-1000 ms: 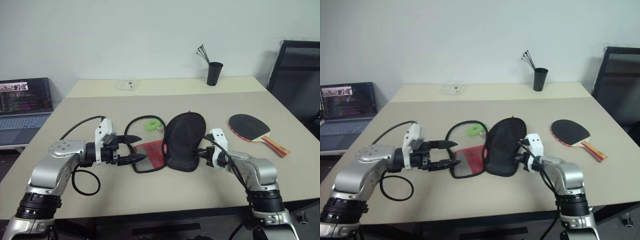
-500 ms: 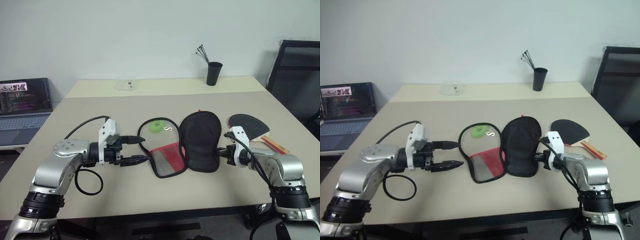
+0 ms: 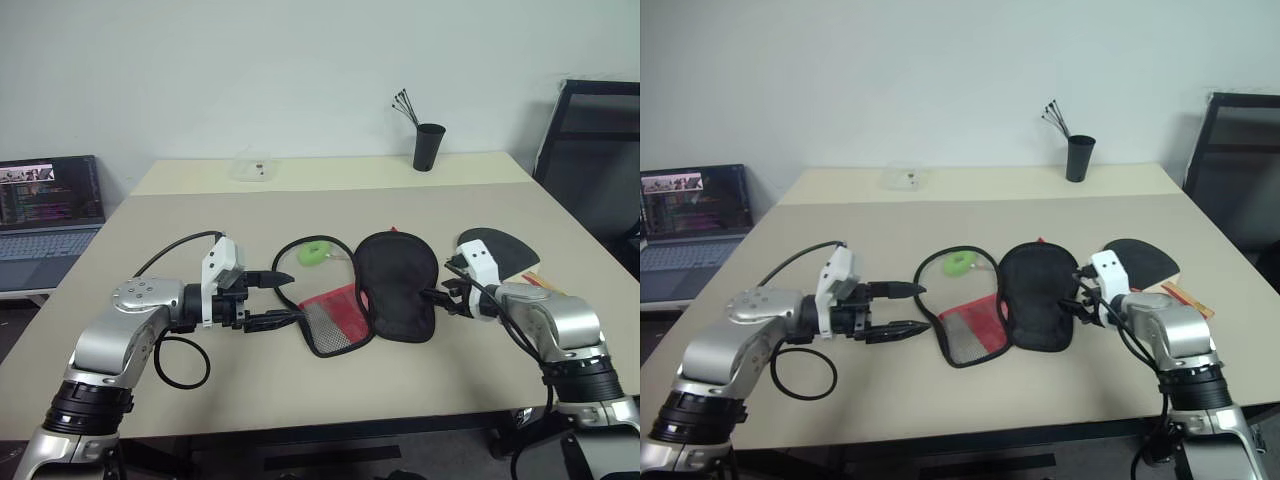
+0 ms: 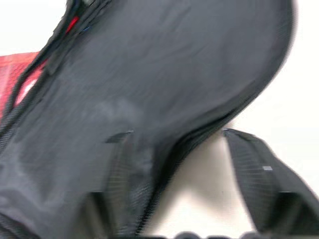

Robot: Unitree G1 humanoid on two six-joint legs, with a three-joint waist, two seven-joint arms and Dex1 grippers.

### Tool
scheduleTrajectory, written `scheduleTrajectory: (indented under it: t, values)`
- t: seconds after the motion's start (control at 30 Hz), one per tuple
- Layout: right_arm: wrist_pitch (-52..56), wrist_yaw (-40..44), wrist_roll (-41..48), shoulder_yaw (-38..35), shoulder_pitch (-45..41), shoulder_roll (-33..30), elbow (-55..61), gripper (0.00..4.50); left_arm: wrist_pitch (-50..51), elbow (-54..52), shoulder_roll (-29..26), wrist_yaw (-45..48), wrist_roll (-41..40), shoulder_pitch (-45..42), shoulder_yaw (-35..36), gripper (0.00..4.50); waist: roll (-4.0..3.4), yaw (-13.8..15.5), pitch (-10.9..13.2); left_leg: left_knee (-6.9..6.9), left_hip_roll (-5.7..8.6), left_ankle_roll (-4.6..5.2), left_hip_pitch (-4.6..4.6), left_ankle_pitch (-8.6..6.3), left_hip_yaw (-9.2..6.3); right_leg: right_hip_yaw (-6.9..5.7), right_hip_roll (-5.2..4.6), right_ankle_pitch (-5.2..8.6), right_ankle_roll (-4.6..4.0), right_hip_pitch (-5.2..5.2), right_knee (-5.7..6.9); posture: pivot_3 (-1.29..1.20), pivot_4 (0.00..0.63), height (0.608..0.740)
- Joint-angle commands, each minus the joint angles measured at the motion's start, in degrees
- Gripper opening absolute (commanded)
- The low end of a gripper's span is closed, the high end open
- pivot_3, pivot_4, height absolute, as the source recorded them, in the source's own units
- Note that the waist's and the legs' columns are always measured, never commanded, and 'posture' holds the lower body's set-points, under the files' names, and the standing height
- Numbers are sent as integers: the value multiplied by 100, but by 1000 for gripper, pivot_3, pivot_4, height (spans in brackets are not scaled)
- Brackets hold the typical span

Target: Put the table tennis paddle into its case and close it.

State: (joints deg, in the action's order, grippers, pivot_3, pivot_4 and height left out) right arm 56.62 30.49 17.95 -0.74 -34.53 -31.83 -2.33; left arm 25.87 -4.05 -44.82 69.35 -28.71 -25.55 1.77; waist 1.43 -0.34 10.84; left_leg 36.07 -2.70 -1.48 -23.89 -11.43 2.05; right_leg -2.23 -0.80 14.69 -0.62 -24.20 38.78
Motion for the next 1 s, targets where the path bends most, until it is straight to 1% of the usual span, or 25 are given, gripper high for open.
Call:
scheduleTrajectory:
  t: [0.03,0.1,0.17,0.27,0.37,0.43,0.57,0.7,0.83,1.0]
  values:
    - [-396,286,54,-474,-146,-496,36,4469,35,-303,-25,-3,-120,-11,92,3910,1,3,1,0,1,0,0,0,0,0,0,0,0,0,0,0,150,740]
    - [-561,376,37,-681,-153,-808,-132,4469,62,-335,-29,-12,-141,-4,102,3910,2,7,2,-1,1,0,-1,0,2,0,0,0,0,0,-4,0,150,740]
    - [-871,400,-92,-945,-208,-1201,-688,4469,79,-331,-17,-23,-134,-25,82,3910,3,9,2,-1,1,0,0,0,4,1,0,0,0,0,-5,0,150,740]
    - [-1365,469,-228,-1104,-334,-1565,-1551,4469,96,-295,21,-17,-109,-101,23,3910,4,13,3,-1,3,0,0,0,7,1,-2,0,0,2,-7,0,150,740]
    - [-1731,669,-459,-980,-573,-1881,-2653,4469,168,-276,123,-9,-151,-267,-45,3910,6,6,4,-1,3,0,3,0,10,4,-1,0,0,2,-6,0,150,740]
    - [-1957,805,-576,-871,-677,-1957,-3072,4469,203,-272,175,-1,-160,-338,-61,3910,6,-6,4,-1,3,0,3,0,11,4,0,0,0,1,-5,0,150,740]
    - [-2480,1095,-825,-688,-878,-1912,-4023,4469,448,-271,404,139,-393,-815,-182,3910,10,-20,6,-1,2,1,4,0,12,8,3,0,0,1,-4,0,150,740]
    - [-2912,1286,-1077,-451,-1215,-1765,-4807,4469,359,-66,450,418,-278,-1242,-383,3910,11,-47,7,2,4,0,5,0,17,12,3,-1,1,2,-1,0,150,740]
    - [-3342,1161,-1346,-322,-1627,-1587,-5619,4469,220,183,550,548,-163,-1559,-538,3910,12,-114,8,1,4,0,7,0,16,12,3,-1,1,3,1,0,150,740]
    - [-3632,1088,-1561,-254,-1886,-1453,-6290,4469,128,301,639,576,-91,-1643,-595,3910,12,-131,8,1,4,0,6,0,17,14,3,-1,1,3,1,0,150,740]
